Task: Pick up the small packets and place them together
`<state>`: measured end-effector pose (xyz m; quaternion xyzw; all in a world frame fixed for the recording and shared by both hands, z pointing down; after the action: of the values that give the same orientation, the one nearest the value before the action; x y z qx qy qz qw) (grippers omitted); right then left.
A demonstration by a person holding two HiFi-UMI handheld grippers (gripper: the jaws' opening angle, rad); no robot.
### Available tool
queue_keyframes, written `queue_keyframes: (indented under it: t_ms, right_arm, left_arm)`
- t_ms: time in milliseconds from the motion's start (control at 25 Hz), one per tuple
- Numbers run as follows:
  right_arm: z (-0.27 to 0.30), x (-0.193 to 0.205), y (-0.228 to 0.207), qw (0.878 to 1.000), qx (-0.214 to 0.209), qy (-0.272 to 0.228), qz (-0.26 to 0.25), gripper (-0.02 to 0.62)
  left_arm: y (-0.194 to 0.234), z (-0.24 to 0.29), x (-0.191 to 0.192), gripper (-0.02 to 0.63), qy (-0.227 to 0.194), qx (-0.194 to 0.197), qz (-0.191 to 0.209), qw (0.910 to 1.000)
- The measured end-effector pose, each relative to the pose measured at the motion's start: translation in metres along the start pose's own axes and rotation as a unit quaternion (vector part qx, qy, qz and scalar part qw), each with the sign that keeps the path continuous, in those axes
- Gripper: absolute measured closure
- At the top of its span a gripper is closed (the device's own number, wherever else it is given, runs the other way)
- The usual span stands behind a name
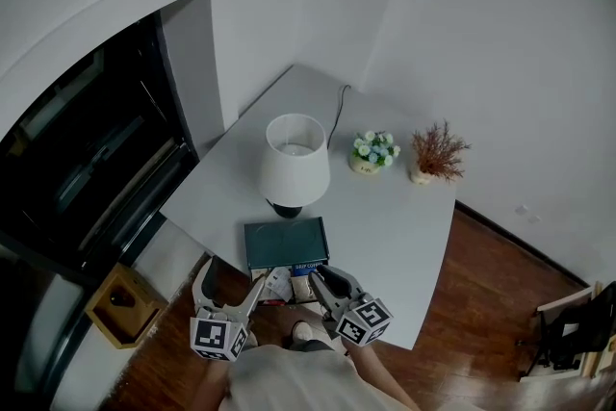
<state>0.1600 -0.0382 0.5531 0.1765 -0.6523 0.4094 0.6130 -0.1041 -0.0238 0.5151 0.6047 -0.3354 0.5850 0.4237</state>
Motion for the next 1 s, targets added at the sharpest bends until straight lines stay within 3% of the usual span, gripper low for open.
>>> queue_keyframes:
  t_ms: [160,200,240,280,320,360,480,680,880,1000]
  right_arm:
    - [0.003,-0.06,0.0,0.993,0.016,-0.094,-0.074,0.455]
    - [0.004,-0.07,0.001,0.99,0.022,-0.106,-0.088,0.356]
    - [0.005,-0.079,0.002,0.988,0.027,-0.116,-0.1,0.302]
    - [0.005,-0.085,0.004,0.986,0.031,-0.122,-0.113,0.296]
    - [0.005,-0.09,0.006,0.983,0.033,-0.124,-0.127,0.219]
    - [0.005,-0.093,0.009,0.982,0.034,-0.123,-0.143,0.206]
    - [0.004,-0.096,0.014,0.978,0.033,-0.122,-0.168,0.206]
    - [0.003,-0.09,0.017,0.979,0.012,-0.101,-0.177,0.226]
    - [0.007,-0.078,0.011,0.982,-0.037,-0.044,-0.181,0.245]
    - [0.012,-0.061,0.008,0.981,-0.082,0.023,-0.175,0.247]
  left_arm:
    - [-0.002,0.001,-0.012,0.19,-0.007,0.001,0.02,0.9998]
    - [-0.003,0.002,-0.015,0.19,-0.01,0.001,0.024,0.9997]
    - [-0.003,0.002,-0.018,0.189,-0.014,0.0,0.024,0.9996]
    - [-0.003,0.002,-0.02,0.189,-0.019,0.0,0.022,0.9996]
    - [-0.003,0.001,-0.022,0.189,-0.025,0.0,0.018,0.9995]
    - [-0.004,0.0,-0.025,0.185,-0.031,0.0,0.014,0.9994]
    - [-0.006,0.0,-0.03,0.165,-0.037,0.004,0.004,0.9993]
    - [-0.007,0.003,-0.029,0.186,-0.025,0.017,0.024,0.9992]
    - [-0.006,0.007,-0.027,0.188,-0.036,0.016,0.016,0.9991]
    - [-0.004,0.007,-0.026,0.188,-0.032,0.012,0.016,0.9993]
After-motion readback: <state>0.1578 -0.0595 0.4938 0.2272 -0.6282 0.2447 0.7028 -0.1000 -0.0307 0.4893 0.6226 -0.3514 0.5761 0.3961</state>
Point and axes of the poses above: the fingertips, and each gripper's own axes: z forward along the fingers, y to its left, x out of its underside, the point moved 9 cm from there along -z, backward along the fingers, and after that the axes turned 1 degree about x, right-handed, at the moved point
